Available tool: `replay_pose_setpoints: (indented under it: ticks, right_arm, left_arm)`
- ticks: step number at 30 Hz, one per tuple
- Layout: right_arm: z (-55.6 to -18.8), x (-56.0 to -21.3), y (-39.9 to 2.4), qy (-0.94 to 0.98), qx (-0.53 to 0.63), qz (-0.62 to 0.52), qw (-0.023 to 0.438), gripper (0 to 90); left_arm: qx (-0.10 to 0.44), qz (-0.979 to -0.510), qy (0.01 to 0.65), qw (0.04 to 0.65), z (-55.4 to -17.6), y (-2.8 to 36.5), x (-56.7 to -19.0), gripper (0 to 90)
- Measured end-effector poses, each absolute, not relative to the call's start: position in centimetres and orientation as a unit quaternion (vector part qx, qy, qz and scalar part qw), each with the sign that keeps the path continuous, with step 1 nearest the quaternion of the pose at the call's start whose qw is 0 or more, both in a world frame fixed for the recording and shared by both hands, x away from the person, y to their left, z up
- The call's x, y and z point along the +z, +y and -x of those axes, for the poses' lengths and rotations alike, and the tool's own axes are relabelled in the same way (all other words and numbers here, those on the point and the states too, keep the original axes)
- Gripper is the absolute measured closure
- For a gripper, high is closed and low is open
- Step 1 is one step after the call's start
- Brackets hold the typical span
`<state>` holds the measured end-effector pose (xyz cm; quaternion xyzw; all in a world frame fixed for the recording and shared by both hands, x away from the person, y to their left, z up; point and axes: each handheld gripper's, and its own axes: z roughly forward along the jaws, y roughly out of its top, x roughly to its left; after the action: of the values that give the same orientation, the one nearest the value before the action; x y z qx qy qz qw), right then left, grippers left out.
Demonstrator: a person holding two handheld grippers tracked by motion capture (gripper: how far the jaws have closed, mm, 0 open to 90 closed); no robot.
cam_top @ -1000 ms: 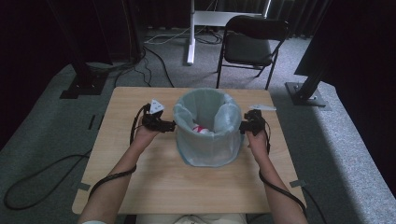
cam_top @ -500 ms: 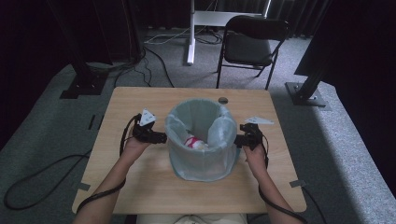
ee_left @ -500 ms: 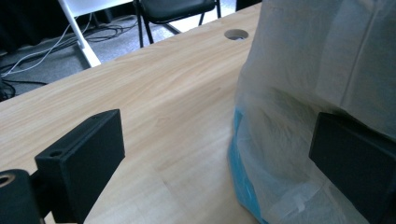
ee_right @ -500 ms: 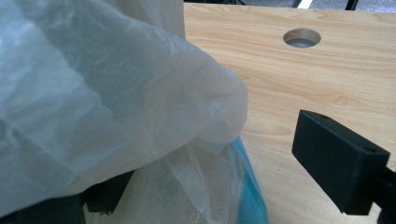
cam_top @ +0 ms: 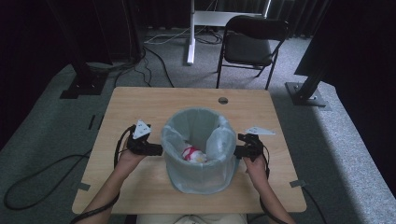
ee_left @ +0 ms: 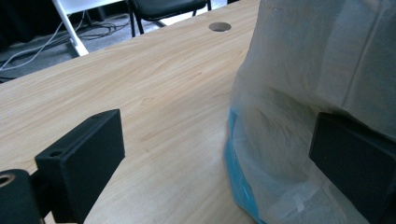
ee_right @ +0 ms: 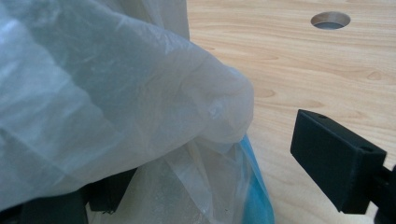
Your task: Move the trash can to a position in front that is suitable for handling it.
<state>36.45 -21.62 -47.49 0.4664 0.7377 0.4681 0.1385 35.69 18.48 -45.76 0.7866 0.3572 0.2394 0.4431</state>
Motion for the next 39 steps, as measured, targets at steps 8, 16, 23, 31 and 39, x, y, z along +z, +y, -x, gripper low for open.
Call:
replay_pose_setpoints:
  ticks: [8, 16, 23, 31, 39]
  right_arm:
    - [-34.8, -47.4, -21.4, 0.747, 0.465, -0.457, 0.129, 16.7]
    - [-33.4, -47.4, -21.3, 0.749, 0.467, -0.455, 0.119, 16.8]
    - [-32.9, -47.4, -21.2, 0.751, 0.468, -0.451, 0.117, 15.8]
    - [-33.6, -48.5, -22.9, 0.746, 0.450, -0.475, 0.123, 16.0]
    - [-33.3, -49.5, -24.6, 0.762, 0.450, -0.453, 0.104, 15.6]
  left_arm:
    - [0.233, -0.790, 0.354, 0.443, -33.4, 18.9, -45.7, 3.8]
    - [0.218, -0.791, 0.358, 0.446, -31.7, 19.2, -45.8, 3.8]
    - [0.209, -0.787, 0.360, 0.456, -31.3, 19.6, -46.1, 3.4]
    - [0.164, -0.768, 0.409, 0.464, -31.1, 21.8, -48.2, 3.1]
    - [0.153, -0.761, 0.414, 0.475, -29.0, 23.5, -48.5, 3.3]
